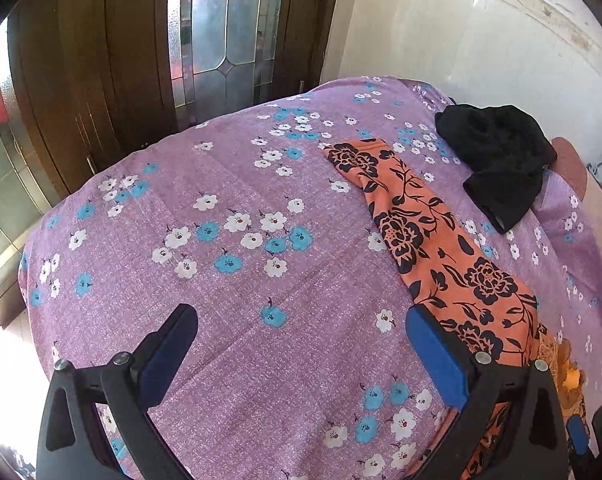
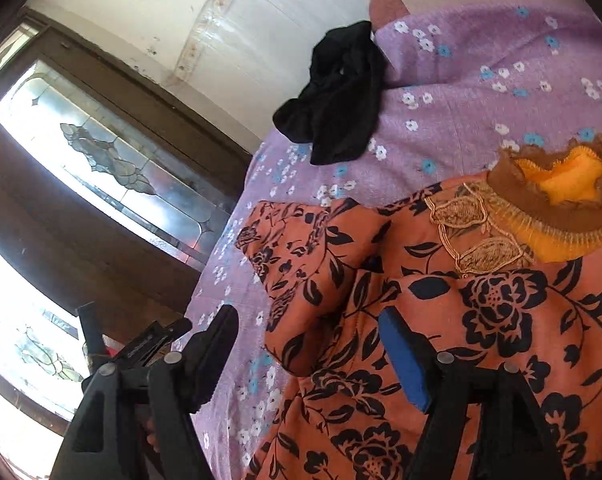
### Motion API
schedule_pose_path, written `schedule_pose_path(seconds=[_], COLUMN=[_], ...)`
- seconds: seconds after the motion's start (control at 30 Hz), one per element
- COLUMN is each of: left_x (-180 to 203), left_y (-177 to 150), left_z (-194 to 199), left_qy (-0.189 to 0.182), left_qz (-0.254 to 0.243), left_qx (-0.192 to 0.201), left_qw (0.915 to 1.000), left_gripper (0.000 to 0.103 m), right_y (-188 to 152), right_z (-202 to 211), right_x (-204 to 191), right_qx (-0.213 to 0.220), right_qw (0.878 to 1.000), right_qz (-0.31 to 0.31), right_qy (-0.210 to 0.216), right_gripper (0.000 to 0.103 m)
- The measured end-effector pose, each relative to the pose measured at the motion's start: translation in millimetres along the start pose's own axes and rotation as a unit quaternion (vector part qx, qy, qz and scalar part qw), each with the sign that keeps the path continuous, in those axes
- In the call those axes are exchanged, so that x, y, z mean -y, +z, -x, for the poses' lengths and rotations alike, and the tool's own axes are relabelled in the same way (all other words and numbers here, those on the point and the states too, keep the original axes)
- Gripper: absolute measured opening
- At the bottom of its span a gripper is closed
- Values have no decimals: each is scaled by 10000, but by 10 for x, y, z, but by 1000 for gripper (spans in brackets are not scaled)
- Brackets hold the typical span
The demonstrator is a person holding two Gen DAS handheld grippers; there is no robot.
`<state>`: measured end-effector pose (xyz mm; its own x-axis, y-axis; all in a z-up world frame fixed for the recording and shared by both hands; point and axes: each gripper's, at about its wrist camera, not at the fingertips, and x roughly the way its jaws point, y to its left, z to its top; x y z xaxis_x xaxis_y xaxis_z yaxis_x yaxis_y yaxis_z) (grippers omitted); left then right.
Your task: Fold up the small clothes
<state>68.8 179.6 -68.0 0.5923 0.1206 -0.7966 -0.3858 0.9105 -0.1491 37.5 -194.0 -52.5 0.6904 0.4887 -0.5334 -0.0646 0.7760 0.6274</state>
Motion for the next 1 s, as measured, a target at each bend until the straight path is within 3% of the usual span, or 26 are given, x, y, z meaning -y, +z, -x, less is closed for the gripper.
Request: schedule_pose_path(seconds=[0.13, 0.27, 0.33, 0.4, 0.43, 0.53, 0.57, 0.7, 0.77, 0.93, 1.0], left_x=[-28, 51, 127, 214, 256, 360, 390, 432, 439, 517, 619], left_y=[112, 187, 186, 185, 188, 257, 316, 577, 671, 821, 844], left_z=[-130, -369, -508, -646, -717, -915, -985, -1242, -1400, -1556, -1610], left_qy=[-307, -624, -891, -1061, -1086, -1354, -1451, -1333, -1356, -1297, -1245], left_qz=[257, 414, 470, 484, 500, 668, 731, 954, 1009, 1035, 808], left_qx=[-120, -394, -622, -761, -837, -1008, -1009, -872, -927, -542, -462], left_qw=[9991, 9964, 9930, 9903, 9893, 9834, 9815, 9826, 9813, 9846, 9878], left_gripper=[103, 103, 103, 102, 98, 73, 72, 72, 72, 71, 51], right_y=[-159, -378, -475, -517, -480, -368, -359, -399, -419, -370, -339], right_z=[291, 408, 391, 433, 458, 561, 586, 610, 574, 585, 627], right_x=[55, 504, 841, 1023, 1036, 942, 923, 975, 991, 964, 967], right_qx=[-234, -590, -777, -652, -656, -416, -347, -319, -343, -155, -26], right_qw=[9950, 9847, 9838, 9878, 9887, 9930, 9940, 9961, 9952, 9952, 9948], right_qz=[494, 429, 29, -133, -198, -51, 1, -292, -310, -281, -242], right_qy=[-830, -1586, -1615, -1405, -1331, -1106, -1040, -770, -864, -924, -992], right_gripper=[74, 49, 44, 33, 33, 37, 37, 37, 37, 36, 36])
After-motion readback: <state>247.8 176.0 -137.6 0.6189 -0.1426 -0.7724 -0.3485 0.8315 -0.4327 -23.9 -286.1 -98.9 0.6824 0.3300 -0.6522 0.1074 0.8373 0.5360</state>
